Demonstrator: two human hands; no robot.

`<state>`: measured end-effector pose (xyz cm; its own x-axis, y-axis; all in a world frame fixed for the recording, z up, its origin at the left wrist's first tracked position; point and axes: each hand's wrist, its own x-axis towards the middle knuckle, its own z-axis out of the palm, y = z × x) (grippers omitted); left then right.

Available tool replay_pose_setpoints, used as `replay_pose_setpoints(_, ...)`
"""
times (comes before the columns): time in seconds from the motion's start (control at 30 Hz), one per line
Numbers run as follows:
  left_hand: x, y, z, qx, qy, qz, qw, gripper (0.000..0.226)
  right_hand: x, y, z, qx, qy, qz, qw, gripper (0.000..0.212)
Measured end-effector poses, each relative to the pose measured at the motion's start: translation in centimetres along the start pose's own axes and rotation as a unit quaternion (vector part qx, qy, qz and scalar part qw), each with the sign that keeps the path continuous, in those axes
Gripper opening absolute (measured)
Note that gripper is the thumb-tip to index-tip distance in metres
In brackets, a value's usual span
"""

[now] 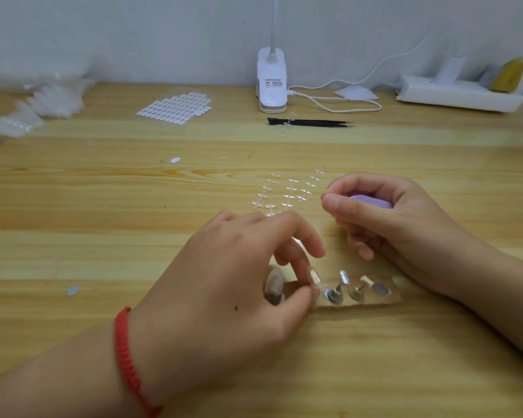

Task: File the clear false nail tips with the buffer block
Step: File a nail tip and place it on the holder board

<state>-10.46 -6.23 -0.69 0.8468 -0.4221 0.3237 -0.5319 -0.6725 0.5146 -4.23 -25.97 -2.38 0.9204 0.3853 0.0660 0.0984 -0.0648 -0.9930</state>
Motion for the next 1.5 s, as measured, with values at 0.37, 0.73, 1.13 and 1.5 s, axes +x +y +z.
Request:
replay_pose_setpoints(0.37,-0.1,0.3,0.1,0.045,0.000,0.026,0.999,0.024,0.0,-0.2,0.2,0.002,0.005,0.005,1.000,0.012)
replay_pose_setpoints(0.73,0.3,0.7,1.0,0.027,0.042,0.060,0.997,0.019,0.0,-0.2,0.1,-0.008,0.001,0.003,1.000,0.021)
replay_pose_setpoints(1.13,3.3,-4.9,-3.7,-0.117,0.085,-0.106,0.984,0.034,0.0,-0.7,0.3,0.107,0.036,0.043,0.993,0.014)
replay_pose_setpoints(1.5,2.8,-7.3,-3.3,0.037,-0.089,-0.030,0.995,0.036,0.1,-0.8,0.3,0.126,0.038,0.051,0.990,0.013)
